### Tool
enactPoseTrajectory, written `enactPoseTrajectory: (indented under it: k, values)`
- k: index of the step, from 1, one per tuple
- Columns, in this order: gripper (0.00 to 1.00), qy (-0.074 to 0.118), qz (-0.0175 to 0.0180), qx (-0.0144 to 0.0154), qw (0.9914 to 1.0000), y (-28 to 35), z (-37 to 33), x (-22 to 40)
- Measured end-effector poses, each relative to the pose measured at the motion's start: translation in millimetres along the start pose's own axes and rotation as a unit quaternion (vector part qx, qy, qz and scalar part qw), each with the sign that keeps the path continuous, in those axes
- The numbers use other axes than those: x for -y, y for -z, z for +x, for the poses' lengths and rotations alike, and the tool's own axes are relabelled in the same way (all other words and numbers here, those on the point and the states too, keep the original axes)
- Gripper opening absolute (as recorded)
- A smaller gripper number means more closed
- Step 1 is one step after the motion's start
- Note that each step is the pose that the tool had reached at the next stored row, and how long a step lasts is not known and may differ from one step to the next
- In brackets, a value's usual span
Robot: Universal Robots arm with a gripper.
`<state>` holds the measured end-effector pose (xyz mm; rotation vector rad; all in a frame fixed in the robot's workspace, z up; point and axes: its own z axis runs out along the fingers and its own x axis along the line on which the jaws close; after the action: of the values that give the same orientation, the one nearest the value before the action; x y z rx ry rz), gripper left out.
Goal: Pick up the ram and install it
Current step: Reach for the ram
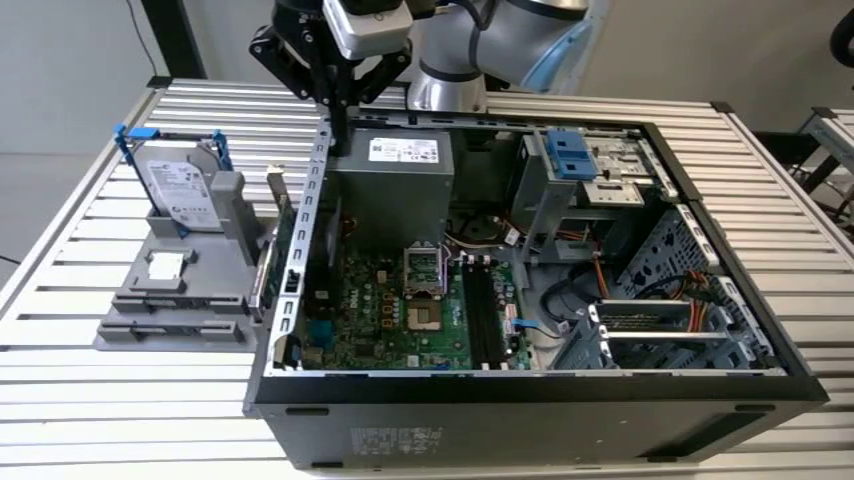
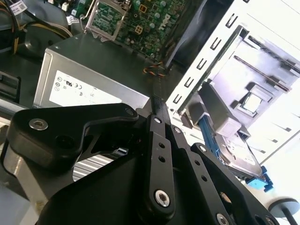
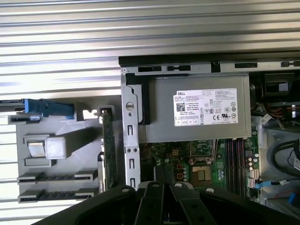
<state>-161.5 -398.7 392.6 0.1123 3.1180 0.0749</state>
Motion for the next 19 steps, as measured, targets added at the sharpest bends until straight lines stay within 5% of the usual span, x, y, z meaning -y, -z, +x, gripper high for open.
enactPoseTrajectory:
  k: [19]
  values:
    - [0.00,0.000,-0.0001,0.0000,1.00000,0.4,20.1,1.4]
